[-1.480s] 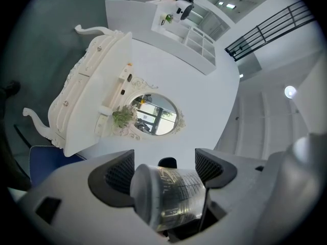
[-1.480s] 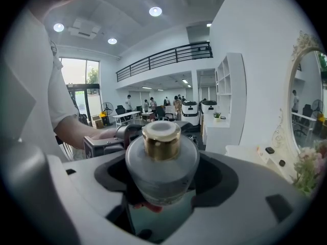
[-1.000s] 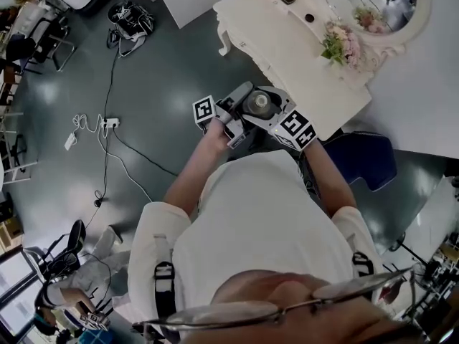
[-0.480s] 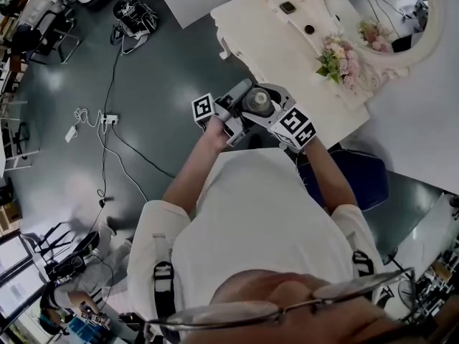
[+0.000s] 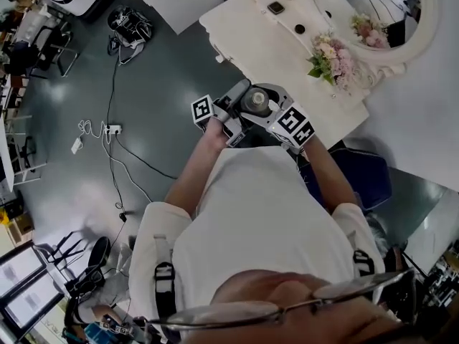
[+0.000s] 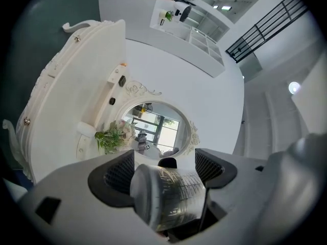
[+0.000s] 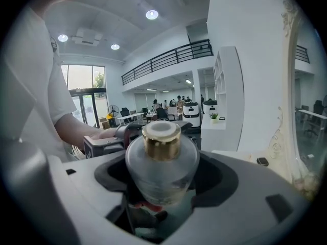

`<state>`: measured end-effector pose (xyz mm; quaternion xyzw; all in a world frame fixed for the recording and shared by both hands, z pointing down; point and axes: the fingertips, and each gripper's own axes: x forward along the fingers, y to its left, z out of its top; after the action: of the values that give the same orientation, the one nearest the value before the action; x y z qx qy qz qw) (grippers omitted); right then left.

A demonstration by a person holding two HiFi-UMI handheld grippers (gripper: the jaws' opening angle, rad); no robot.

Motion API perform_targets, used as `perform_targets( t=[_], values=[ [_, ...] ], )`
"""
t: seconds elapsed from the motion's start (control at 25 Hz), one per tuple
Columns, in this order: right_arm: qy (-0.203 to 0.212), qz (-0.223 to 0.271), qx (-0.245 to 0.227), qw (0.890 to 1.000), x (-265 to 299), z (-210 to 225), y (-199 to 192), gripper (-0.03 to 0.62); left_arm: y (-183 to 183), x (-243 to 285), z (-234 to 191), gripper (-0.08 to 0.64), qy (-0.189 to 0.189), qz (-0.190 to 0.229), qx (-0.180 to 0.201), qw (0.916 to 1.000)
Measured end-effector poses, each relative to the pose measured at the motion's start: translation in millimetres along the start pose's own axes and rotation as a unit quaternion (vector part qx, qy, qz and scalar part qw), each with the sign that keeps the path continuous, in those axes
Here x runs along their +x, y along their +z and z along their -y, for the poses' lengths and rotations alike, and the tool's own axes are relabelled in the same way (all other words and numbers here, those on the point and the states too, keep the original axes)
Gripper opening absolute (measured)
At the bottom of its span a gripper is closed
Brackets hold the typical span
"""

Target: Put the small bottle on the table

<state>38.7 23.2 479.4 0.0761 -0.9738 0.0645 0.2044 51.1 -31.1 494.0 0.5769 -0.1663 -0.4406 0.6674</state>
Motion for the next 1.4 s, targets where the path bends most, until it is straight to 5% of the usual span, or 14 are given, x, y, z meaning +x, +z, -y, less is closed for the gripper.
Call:
perform_targets(
  t=[0.8, 1.4],
  values=[
    [-0.107, -0.003, 0.048, 0.993, 65, 115, 40, 0.342, 108, 71, 8, 0.365, 0.017, -0.094, -0.048, 0.9943],
    [-0.209, -0.042, 0.116, 0.970, 115, 193, 28, 0.342, 183, 89, -17, 0.365, 0.071, -0.189, -0.061, 0.9775]
  ],
)
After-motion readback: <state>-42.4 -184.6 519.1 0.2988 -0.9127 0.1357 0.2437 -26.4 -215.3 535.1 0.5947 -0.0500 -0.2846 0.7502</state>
